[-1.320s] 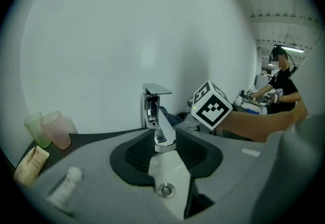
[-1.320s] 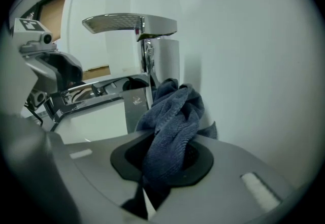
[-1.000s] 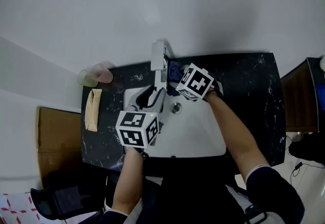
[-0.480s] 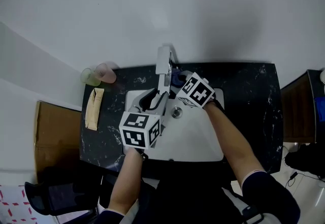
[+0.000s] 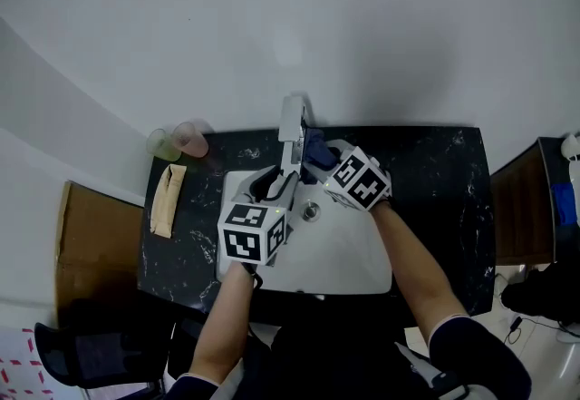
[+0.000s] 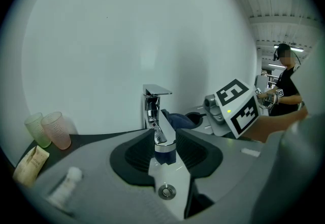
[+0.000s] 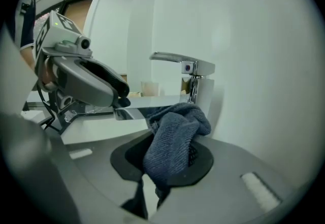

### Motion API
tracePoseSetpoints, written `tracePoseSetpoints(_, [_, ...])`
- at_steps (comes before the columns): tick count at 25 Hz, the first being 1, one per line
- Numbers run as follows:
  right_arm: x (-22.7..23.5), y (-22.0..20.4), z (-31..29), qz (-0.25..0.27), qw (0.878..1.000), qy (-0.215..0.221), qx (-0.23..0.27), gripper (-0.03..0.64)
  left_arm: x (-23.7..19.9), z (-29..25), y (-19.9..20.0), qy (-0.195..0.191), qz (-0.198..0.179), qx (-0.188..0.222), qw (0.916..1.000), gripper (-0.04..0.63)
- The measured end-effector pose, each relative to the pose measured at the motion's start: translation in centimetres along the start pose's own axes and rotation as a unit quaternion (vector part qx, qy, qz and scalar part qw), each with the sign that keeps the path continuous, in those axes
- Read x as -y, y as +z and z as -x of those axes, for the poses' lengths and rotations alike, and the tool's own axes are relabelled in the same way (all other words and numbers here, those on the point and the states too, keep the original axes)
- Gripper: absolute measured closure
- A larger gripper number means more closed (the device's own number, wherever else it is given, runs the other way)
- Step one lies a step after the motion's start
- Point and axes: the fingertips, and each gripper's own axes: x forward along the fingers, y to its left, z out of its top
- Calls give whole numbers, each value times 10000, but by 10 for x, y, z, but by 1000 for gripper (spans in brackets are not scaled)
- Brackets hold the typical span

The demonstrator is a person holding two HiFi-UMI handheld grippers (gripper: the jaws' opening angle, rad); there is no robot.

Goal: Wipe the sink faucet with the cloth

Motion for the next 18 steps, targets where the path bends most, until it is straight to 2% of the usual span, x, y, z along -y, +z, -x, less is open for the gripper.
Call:
tracePoseSetpoints(10, [-46,4,40,181,9997,141,46,545,0,-1,0,-122,35,135,9998,460])
tracePoseSetpoints(14, [-44,10,58,193,9997,-72,165,545,0,-2,1,-211,70,232,9995,460])
tracePoseSetpoints(18, [-25,35,81,299,9972,-530,441,545,-1,-2,1,-283,108,284,9991,460])
